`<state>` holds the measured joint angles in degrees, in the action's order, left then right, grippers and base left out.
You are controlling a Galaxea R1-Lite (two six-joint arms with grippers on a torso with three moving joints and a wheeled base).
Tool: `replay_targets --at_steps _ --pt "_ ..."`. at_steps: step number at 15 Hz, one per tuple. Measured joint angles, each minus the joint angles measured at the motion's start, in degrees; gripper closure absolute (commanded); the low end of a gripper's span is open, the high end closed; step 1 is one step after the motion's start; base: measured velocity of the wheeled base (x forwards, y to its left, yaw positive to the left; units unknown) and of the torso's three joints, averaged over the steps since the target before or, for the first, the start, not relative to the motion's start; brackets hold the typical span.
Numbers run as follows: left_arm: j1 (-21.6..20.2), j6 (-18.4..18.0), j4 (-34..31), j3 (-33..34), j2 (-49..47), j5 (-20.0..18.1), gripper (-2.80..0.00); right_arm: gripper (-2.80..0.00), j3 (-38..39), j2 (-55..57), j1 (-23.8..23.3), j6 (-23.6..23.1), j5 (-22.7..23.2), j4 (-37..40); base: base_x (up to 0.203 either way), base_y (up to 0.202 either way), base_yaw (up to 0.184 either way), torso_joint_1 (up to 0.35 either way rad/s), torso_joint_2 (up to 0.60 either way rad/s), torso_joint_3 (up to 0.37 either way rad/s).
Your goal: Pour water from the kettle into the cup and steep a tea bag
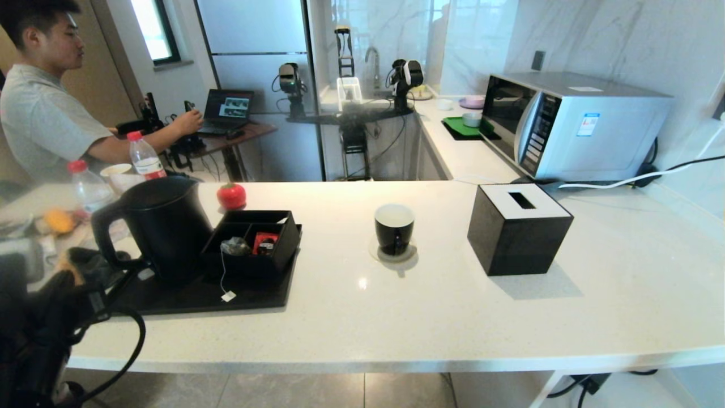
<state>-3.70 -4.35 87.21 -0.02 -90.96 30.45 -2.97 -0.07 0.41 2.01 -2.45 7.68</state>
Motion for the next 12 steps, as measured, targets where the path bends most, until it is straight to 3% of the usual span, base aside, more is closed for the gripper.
replay_targets --at_steps 7,12 --pt "9.4 -6.0 -0.9 -4.8 5.7 -0.1 0.00 0.00 0.0 0.0 0.0 0.0 0.0 0.0 0.000 0.000 0.000 0.000 0.00 0.000" --pt "14.7 -6.3 -17.9 -11.1 12.1 -0.1 0.00 0.00 0.0 0.0 0.0 0.1 0.0 0.0 0.000 0.000 0.000 0.000 0.00 0.000"
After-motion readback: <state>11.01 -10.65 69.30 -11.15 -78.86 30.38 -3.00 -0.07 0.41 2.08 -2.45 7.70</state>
